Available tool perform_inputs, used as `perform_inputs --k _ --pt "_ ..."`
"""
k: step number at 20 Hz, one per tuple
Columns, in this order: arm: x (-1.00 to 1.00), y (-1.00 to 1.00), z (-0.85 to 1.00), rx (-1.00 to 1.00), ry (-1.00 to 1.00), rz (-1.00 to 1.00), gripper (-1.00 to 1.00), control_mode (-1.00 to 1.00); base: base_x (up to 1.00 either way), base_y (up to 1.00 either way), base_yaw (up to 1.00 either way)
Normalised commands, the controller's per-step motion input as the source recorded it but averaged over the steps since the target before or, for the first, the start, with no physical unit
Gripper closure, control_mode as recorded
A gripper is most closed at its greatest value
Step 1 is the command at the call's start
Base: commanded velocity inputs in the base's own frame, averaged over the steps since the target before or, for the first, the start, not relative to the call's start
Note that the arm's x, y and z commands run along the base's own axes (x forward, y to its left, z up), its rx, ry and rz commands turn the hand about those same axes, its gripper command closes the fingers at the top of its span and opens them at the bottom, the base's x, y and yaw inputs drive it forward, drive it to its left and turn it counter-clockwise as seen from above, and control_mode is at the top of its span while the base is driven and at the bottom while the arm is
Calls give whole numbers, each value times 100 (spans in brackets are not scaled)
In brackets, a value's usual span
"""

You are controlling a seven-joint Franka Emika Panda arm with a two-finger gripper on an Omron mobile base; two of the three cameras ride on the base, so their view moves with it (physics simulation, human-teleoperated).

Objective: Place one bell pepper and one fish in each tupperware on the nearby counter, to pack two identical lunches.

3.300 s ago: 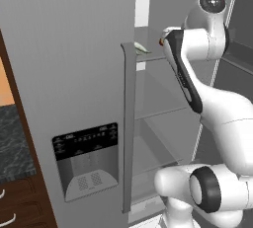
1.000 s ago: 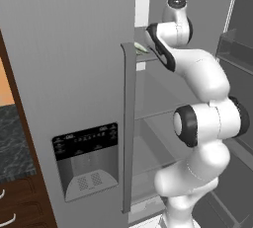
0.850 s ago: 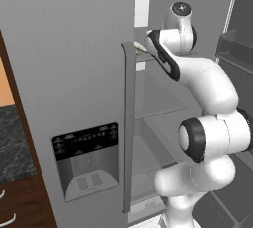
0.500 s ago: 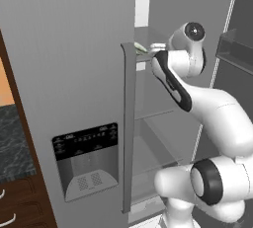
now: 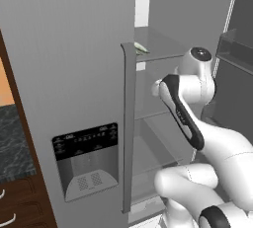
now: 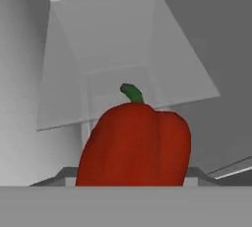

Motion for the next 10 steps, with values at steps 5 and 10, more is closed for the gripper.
perform_inputs --k 5,10 --pt "-60 4 -60 0 39 11 100 100 -40 17 8" --pt "0 0 0 0 0 0 100 100 -100 92 39"
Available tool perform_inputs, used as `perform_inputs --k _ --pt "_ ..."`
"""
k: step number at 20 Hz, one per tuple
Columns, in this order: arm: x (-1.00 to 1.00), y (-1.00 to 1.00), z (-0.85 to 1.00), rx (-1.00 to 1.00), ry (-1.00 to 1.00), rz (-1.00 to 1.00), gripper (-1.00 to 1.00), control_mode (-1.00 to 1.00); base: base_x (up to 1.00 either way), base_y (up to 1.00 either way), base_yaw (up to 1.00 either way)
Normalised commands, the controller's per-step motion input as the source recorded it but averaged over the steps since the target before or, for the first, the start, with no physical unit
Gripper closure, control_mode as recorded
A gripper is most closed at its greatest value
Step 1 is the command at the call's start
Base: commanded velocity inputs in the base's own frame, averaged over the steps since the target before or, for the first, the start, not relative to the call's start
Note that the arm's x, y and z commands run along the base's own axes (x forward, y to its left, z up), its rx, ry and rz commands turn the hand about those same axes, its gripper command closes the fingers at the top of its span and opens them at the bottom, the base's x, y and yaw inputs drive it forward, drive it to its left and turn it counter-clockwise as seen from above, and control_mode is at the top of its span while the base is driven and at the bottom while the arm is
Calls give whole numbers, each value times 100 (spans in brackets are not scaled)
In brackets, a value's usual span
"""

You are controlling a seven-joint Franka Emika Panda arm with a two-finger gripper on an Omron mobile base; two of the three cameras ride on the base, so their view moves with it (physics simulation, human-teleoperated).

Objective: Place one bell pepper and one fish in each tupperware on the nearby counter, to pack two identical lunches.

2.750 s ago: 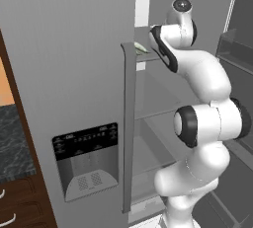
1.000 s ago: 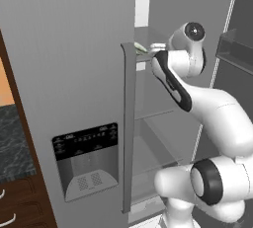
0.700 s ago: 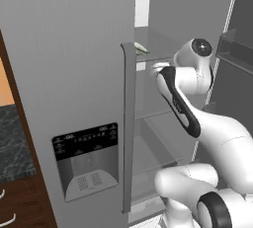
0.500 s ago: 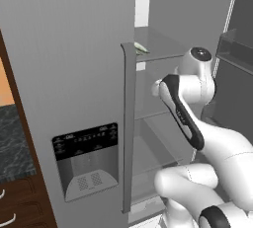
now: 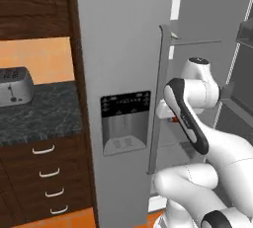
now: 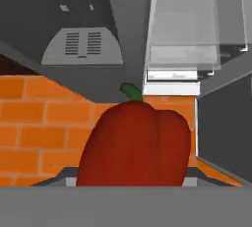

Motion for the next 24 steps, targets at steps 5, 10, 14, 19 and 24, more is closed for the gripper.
perform_inputs --k 5,10,14,19,24 --pt "0 0 0 0 0 0 100 100 -32 100 37" --pt "0 0 0 0 0 0 100 100 46 100 25" --pt "0 0 0 0 0 0 100 100 99 100 16" --pt "0 0 0 0 0 0 100 100 62 100 18" --pt "0 0 0 0 0 0 100 100 18 100 8"
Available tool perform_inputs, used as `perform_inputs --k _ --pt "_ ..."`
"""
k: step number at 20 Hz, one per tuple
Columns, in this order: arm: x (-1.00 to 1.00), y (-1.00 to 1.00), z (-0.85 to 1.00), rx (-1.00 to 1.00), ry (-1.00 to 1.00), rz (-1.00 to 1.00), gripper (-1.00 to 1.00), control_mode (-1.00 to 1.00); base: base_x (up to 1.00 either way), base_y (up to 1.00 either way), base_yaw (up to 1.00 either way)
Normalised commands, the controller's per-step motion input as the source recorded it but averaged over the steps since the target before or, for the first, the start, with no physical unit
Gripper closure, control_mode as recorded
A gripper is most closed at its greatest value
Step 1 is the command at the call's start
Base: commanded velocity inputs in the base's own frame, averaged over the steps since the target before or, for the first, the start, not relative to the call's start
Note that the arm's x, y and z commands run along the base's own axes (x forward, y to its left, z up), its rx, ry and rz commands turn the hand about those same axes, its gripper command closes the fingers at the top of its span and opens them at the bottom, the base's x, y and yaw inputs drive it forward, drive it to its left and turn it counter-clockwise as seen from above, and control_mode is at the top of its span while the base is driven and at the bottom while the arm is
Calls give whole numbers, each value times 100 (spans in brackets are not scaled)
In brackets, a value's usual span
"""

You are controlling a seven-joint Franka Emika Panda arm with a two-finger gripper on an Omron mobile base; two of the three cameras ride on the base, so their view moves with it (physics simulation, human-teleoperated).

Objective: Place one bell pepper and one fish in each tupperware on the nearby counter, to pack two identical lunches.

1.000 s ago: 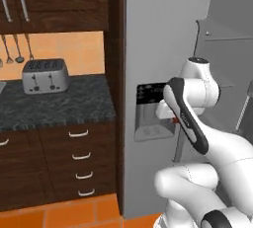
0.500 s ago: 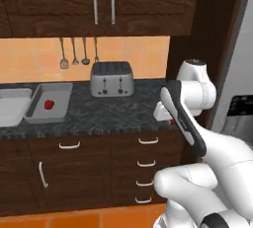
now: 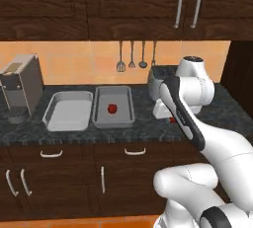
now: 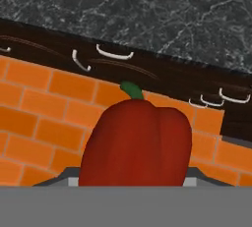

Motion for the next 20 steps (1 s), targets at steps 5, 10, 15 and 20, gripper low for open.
perform_inputs --k 5,10,15,20 --pt "0 0 0 0 0 0 100 100 58 100 -8" --pt "0 0 0 0 0 0 100 100 67 100 -35" --pt "0 0 0 0 0 0 100 100 75 71 -30" --pt "77 -14 -78 0 0 0 100 -100 20 0 0"
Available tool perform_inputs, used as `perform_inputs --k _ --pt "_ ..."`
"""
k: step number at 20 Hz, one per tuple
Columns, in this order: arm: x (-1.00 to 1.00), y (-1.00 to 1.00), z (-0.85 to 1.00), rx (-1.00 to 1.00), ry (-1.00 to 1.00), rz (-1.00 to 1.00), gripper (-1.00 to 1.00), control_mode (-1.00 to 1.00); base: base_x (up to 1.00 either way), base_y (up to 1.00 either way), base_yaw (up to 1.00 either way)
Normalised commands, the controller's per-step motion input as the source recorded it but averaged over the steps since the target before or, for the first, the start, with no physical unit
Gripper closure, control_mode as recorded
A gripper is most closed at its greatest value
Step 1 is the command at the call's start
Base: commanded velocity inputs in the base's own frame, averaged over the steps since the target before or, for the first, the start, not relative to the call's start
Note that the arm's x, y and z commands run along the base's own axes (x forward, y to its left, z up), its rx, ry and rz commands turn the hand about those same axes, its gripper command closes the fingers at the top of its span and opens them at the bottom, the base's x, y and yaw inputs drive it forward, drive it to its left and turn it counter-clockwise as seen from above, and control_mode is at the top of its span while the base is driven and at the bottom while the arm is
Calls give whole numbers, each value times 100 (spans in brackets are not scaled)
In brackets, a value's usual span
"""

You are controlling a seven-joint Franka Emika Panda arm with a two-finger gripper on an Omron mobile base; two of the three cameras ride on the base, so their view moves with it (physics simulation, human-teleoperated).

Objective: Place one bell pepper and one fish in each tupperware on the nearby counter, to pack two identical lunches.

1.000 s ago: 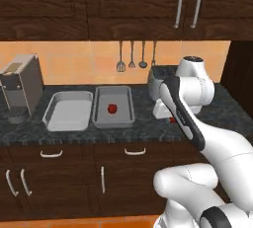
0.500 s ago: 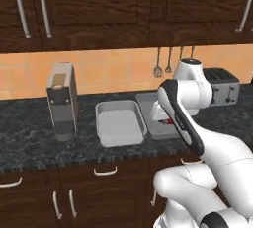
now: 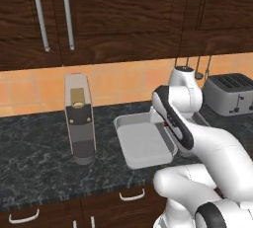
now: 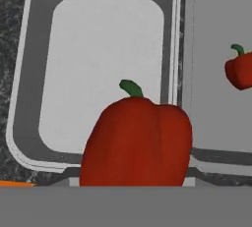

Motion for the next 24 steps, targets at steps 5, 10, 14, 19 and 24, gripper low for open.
perform_inputs --k 5,10,14,19,24 --pt "100 19 -100 0 0 0 100 -100 0 0 0" --pt "99 25 -100 0 0 0 100 -100 0 0 0" --pt "30 1 -29 0 0 0 -100 -100 0 0 0" --pt "2 5 23 0 1 0 -100 -100 0 0 0" --pt "-30 16 65 0 0 -1 -100 -100 0 0 0"
